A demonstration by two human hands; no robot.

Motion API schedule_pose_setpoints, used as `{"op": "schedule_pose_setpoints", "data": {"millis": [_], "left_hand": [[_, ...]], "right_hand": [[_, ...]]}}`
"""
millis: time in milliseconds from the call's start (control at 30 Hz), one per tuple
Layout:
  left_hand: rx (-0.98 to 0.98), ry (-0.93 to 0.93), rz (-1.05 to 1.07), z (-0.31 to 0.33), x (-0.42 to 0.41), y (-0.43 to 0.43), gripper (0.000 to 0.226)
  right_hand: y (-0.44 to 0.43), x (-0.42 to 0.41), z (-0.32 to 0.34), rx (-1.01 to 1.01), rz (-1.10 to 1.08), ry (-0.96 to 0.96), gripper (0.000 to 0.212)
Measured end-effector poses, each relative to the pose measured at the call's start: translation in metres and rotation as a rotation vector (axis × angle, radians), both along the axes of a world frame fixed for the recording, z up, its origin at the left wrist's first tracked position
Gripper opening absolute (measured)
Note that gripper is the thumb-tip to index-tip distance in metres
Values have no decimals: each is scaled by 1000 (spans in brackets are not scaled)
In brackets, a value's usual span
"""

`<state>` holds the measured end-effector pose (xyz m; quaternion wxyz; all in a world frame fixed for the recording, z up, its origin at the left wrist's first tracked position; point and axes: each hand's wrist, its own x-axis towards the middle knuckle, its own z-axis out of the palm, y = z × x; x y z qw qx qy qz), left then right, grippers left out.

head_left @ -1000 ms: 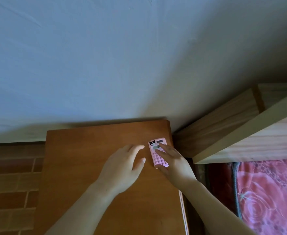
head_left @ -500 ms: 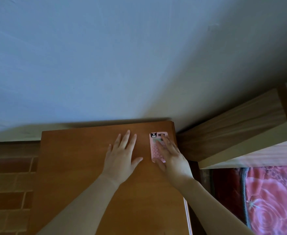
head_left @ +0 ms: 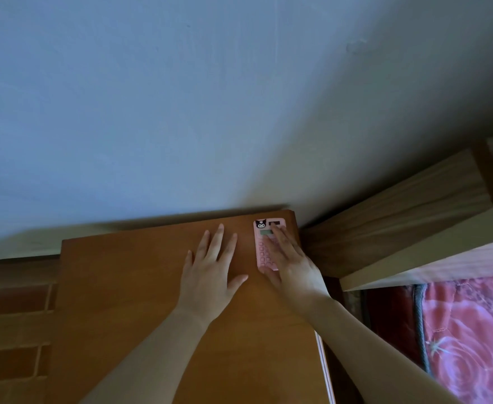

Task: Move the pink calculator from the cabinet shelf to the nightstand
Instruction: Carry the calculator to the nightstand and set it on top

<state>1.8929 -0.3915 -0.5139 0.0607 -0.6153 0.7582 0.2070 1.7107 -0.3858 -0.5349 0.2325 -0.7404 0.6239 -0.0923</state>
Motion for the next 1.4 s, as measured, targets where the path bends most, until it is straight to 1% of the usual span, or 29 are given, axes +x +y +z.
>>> {"op": "schedule_pose_setpoints", "data": {"millis": [67,267,433,567,733,900,1067,1200,1400], "left_hand": [[-23,12,0,0,-2,-6,79],[8,-23,-38,-1,-9,-13,80],[78,-75,-81,3,-5,-17,78],[204,-58,-89,19,2,-21,74],[184,-5,-54,56,14,-10,62],[123,58,-63,114,21,-1,56],[69,144,-62,190,31,21,53],[6,207,11,250,48,58,56],[-73,220,62,341,55,117,57]], "right_hand": [[-3,-1,0,9,7,-7,56],[-4,0,1,-14,-3,-9,57],[-7,0,13,88,13,7,58],[-12,5,29,164,20,52,57],[-10,12,62,173,-31,0,55],[3,19,118,140,-50,-12,55],[28,32,195,109,-28,-65,53],[63,37,264,81,-6,-116,51],[104,36,367,20,63,-196,48]]}}
